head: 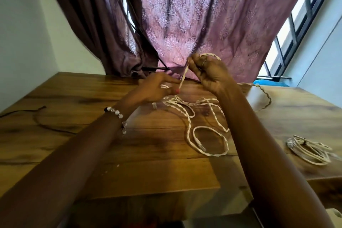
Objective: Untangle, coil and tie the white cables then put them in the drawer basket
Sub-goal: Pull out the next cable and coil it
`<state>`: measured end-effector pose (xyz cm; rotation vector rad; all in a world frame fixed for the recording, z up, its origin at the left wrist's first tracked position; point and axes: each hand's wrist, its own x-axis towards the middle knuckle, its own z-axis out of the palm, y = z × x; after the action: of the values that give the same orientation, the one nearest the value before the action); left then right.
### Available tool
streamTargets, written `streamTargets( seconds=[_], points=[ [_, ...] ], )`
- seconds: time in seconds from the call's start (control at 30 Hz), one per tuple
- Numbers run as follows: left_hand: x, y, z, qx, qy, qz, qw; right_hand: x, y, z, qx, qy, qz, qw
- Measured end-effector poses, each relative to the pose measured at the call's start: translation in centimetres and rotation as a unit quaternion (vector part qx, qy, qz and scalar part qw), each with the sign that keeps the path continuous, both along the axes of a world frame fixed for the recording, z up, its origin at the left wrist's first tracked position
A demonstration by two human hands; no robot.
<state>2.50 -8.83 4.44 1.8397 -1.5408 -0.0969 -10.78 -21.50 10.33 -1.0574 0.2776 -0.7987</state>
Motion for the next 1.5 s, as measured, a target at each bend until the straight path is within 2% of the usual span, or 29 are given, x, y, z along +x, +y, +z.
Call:
streamTargets(
  seconds=[0.1,0.17,0.23,0.3,0.37,0.43,0.5,0.57,0.63,0.67,0.7,0.77,0.8,0.87,0.9,1.0,1.1,1.17,1.2,1.27,1.3,1.4,1.5],
  points=[
    [-1.9,-0.4,1.0,-0.024,0.146,-0.034,0.988,-0.9,0.4,0.7,-0.111,0.035,0.002,0.993],
    [-2.7,-0.5,1.4,-0.1,0.277,-0.012,0.955,-2.2,0.3,0.2,-0.194,0.123,0.0,0.973],
    [-3.0,-0.5,2.2,-0.159,0.427,0.009,0.89,-3.7,-0.4,-1.2,-0.305,0.255,0.007,0.918],
    [-2.4,-0.6,3.2,-0.199,0.538,0.027,0.819,-4.9,-0.6,-3.0,-0.405,0.364,0.042,0.838],
    [-1.6,-0.7,4.2,-0.222,0.592,0.036,0.774,-5.2,-0.8,-5.2,-0.465,0.415,0.083,0.778],
    [-1.3,-0.5,4.8,-0.233,0.616,0.031,0.752,-4.6,-0.1,-6.7,-0.502,0.422,0.116,0.746],
    [-1.6,-0.2,5.6,-0.243,0.641,0.017,0.728,-3.9,0.5,-7.7,-0.572,0.435,0.117,0.685],
    [-1.8,0.5,6.7,-0.282,0.681,0.0,0.676,-3.9,0.7,-8.2,-0.626,0.455,0.085,0.628],
    [-0.7,1.4,7.8,-0.333,0.737,-0.025,0.588,-4.3,-0.8,-9.4,-0.613,0.468,0.046,0.635],
    [0.0,1.9,8.2,-0.348,0.741,-0.032,0.574,-4.6,-1.6,-9.8,-0.589,0.485,0.035,0.645],
    [0.7,2.4,8.3,-0.349,0.725,-0.031,0.593,-4.9,-2.4,-10.1,-0.559,0.501,0.025,0.66],
    [1.5,2.8,8.0,-0.319,0.675,-0.018,0.665,-5.3,-2.8,-10.2,-0.492,0.502,-0.016,0.711],
    [1.6,2.9,7.5,-0.297,0.659,-0.014,0.69,-5.2,-2.7,-10.0,-0.495,0.48,-0.048,0.723],
    [1.2,3.0,6.7,-0.251,0.648,-0.02,0.718,-4.3,-2.3,-9.7,-0.51,0.407,-0.123,0.748],
    [0.8,3.0,6.4,-0.231,0.646,-0.029,0.727,-3.6,-1.8,-9.4,-0.484,0.38,-0.16,0.772],
    [-0.2,3.3,6.2,-0.217,0.633,-0.091,0.738,-1.3,-1.7,-9.5,-0.429,0.362,-0.217,0.799],
    [-0.6,4.6,7.3,-0.24,0.605,-0.201,0.732,-0.4,-1.8,-9.3,-0.384,0.386,-0.164,0.823],
    [-0.6,5.9,8.4,-0.262,0.59,-0.257,0.72,0.2,-2.3,-9.4,-0.407,0.394,-0.119,0.816],
    [-0.4,6.6,9.0,-0.276,0.584,-0.274,0.712,0.7,-2.5,-9.7,-0.43,0.407,-0.108,0.799],
    [0.2,7.7,9.8,-0.305,0.575,-0.3,0.697,1.8,-3.2,-10.7,-0.441,0.439,-0.12,0.774],
    [0.7,8.1,9.9,-0.315,0.571,-0.308,0.693,2.2,-3.5,-11.1,-0.426,0.445,-0.146,0.774],
    [2.1,9.0,9.3,-0.326,0.572,-0.3,0.69,2.8,-3.3,-10.9,-0.346,0.436,-0.205,0.805],
    [3.3,9.6,7.7,-0.311,0.567,-0.271,0.712,3.3,-3.7,-10.0,-0.263,0.384,-0.239,0.852]
  ],
)
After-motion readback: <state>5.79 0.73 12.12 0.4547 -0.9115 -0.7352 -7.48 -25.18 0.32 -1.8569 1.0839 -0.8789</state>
